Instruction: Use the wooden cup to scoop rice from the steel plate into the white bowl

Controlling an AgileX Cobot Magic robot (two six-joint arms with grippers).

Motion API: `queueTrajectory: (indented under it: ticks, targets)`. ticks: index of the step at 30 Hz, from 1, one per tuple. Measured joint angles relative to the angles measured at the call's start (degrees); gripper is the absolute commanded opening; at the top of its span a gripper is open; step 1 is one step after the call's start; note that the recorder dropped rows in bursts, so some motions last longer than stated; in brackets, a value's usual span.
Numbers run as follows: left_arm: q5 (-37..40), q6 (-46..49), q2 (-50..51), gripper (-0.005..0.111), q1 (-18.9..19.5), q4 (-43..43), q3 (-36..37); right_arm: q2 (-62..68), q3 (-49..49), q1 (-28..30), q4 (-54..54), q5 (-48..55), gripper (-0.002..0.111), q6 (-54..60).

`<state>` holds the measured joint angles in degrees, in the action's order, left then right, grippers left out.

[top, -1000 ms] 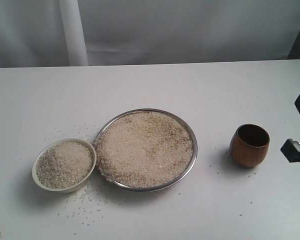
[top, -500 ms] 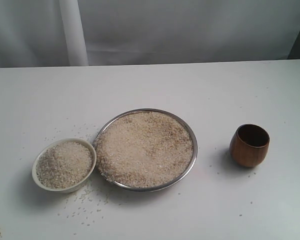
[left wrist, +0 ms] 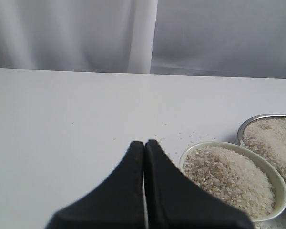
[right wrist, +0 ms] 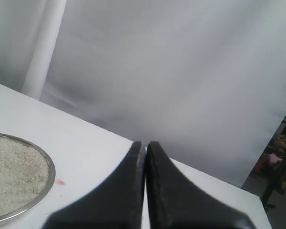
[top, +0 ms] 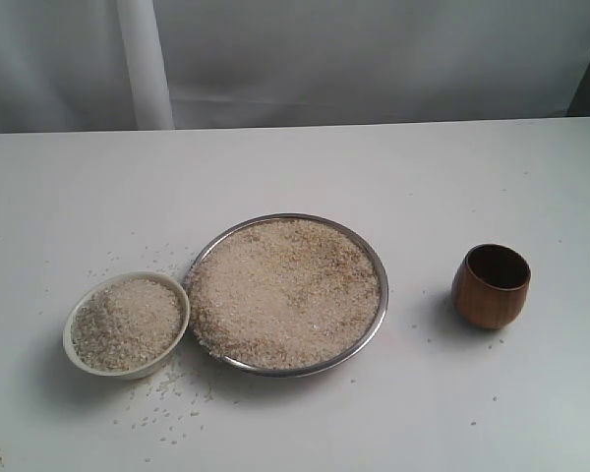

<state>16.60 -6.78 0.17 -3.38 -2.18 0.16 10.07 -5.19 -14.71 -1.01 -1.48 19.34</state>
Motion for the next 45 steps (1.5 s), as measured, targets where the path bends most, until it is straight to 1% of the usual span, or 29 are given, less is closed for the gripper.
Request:
queueTrajectory:
  ticks: [6, 11, 45]
  targets:
    - [0.0, 0.0, 0.0, 0.000, 0.0, 0.0, 0.0, -5.2, 0.4, 0.0, -0.8, 2.8, 0.000, -0.2]
    - [0.0, 0.0, 0.0, 0.000, 0.0, 0.0, 0.0, -8.8, 4.7, 0.0, -0.8, 3.2, 0.000, -1.9]
    - [0.0, 0.0, 0.0, 0.000, 0.0, 0.0, 0.0, -9.2, 5.0, 0.0, -0.8, 3.2, 0.000, -2.2]
